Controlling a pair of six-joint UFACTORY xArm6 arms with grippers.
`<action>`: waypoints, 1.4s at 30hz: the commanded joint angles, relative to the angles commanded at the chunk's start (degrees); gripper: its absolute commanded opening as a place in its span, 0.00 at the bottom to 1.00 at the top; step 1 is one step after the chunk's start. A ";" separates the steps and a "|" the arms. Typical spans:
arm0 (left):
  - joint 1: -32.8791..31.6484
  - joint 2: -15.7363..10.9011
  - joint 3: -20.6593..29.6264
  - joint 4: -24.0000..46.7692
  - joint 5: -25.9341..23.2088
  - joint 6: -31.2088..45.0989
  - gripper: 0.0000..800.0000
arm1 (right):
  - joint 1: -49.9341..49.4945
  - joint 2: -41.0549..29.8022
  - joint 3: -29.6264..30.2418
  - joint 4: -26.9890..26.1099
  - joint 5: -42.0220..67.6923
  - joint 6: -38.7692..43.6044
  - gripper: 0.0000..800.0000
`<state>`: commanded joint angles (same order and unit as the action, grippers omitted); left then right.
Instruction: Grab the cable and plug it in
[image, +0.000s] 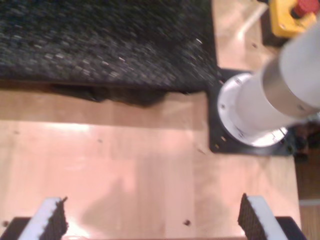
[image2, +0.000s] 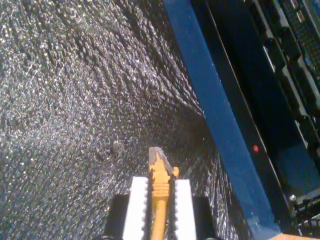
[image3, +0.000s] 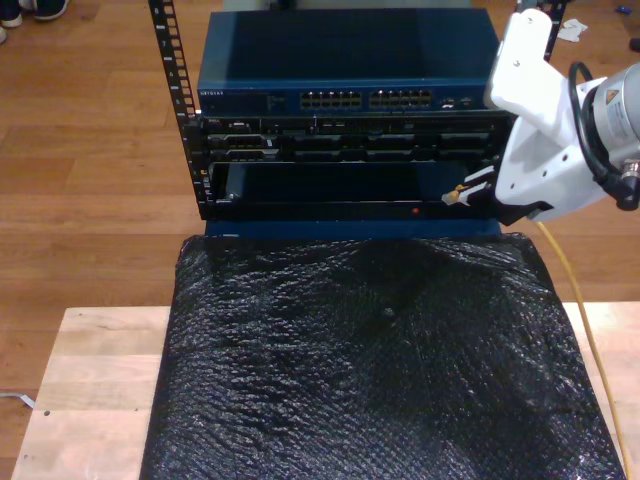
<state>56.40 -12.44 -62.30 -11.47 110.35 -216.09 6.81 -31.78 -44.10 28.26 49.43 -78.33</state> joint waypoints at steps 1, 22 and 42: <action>1.23 -0.09 0.97 0.53 -0.09 1.76 1.00 | -0.18 0.00 0.26 -0.26 0.09 0.00 0.00; 13.27 -9.76 24.53 15.47 -7.74 25.49 1.00 | -1.58 -1.14 3.96 -1.76 1.85 0.00 0.00; 13.45 -17.85 43.43 16.53 -26.81 26.90 1.00 | -1.67 -2.02 6.77 -2.29 1.85 -0.09 0.00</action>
<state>69.85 -30.29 -18.87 5.05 83.54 -189.19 5.14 -33.80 -37.33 25.98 51.27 -78.42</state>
